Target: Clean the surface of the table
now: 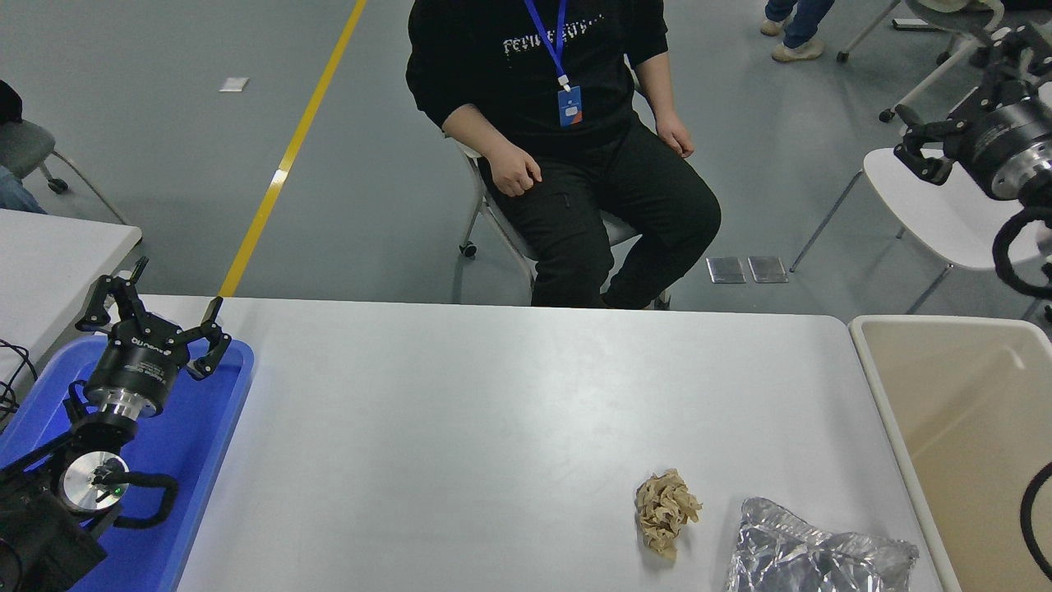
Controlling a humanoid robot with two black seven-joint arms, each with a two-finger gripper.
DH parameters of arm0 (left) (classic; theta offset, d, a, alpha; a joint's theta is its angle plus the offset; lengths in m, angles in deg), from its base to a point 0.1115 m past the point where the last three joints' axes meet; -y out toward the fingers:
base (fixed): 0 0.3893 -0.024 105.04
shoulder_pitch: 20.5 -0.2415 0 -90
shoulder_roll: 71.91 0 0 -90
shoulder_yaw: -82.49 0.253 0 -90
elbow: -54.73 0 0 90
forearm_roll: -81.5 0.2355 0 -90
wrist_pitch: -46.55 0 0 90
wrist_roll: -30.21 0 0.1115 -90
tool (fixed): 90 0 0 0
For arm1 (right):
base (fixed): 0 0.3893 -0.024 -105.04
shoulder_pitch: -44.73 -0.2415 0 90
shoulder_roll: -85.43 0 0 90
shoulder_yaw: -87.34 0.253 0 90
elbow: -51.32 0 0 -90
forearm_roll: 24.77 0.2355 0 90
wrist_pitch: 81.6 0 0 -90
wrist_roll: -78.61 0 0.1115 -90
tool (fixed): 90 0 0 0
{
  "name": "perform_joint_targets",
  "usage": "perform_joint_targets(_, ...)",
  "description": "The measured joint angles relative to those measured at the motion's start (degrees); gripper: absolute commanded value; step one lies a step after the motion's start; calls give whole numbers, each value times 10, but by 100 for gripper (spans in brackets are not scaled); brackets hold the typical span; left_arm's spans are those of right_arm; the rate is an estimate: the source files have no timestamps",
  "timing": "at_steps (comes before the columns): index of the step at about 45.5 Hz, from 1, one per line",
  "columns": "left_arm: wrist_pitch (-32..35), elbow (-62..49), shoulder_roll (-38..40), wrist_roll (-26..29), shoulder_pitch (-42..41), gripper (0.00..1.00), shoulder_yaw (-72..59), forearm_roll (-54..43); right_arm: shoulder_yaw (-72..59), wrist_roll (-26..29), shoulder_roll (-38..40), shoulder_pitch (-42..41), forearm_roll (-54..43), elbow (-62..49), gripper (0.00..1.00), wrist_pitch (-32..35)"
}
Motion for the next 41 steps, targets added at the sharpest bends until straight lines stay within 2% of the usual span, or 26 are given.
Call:
perform_joint_targets(19,0,0,0,0,0,100,0,0,4,-64,-64,67,-2,-14,99,8)
perform_joint_targets(41,0,0,0,0,0,100,0,0,1,-101,-116,104,-14,-56,99,16)
